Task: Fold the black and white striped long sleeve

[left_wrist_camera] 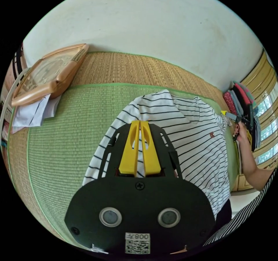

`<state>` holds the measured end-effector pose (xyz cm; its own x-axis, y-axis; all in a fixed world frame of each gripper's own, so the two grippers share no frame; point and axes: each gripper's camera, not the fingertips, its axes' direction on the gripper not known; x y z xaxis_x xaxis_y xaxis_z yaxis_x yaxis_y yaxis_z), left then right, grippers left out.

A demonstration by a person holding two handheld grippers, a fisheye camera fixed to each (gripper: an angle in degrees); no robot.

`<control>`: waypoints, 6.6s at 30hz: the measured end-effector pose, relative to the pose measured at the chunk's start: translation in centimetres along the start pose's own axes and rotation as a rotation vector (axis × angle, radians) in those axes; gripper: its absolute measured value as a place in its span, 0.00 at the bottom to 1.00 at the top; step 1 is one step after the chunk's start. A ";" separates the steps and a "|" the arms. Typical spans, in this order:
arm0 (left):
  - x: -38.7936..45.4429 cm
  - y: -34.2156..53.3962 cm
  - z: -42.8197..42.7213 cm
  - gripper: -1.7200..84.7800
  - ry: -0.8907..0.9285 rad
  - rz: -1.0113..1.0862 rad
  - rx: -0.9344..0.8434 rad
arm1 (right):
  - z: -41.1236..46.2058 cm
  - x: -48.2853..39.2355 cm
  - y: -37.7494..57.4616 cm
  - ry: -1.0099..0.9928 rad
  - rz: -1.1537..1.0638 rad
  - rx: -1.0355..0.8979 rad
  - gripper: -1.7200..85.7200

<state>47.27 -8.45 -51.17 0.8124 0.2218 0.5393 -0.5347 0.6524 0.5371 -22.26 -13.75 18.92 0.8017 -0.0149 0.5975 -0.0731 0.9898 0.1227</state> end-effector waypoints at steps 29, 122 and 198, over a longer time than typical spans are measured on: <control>-3.6 12.4 14.5 0.02 0.025 -0.034 0.034 | -11.2 0.0 4.9 -0.011 0.075 0.185 0.02; -5.3 75.6 40.8 0.03 0.690 -0.561 -0.159 | -77.3 -10.1 32.1 0.328 -0.248 -0.242 0.02; 49.6 62.9 21.2 0.05 0.011 0.606 -0.427 | -74.8 -22.6 13.9 -0.050 -0.388 -0.356 0.02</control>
<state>48.99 28.22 23.15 0.4073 0.6384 0.6531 -0.7550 0.6377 -0.1525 2.95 10.98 -52.12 0.6998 -0.3883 0.5996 0.4366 0.8968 0.0713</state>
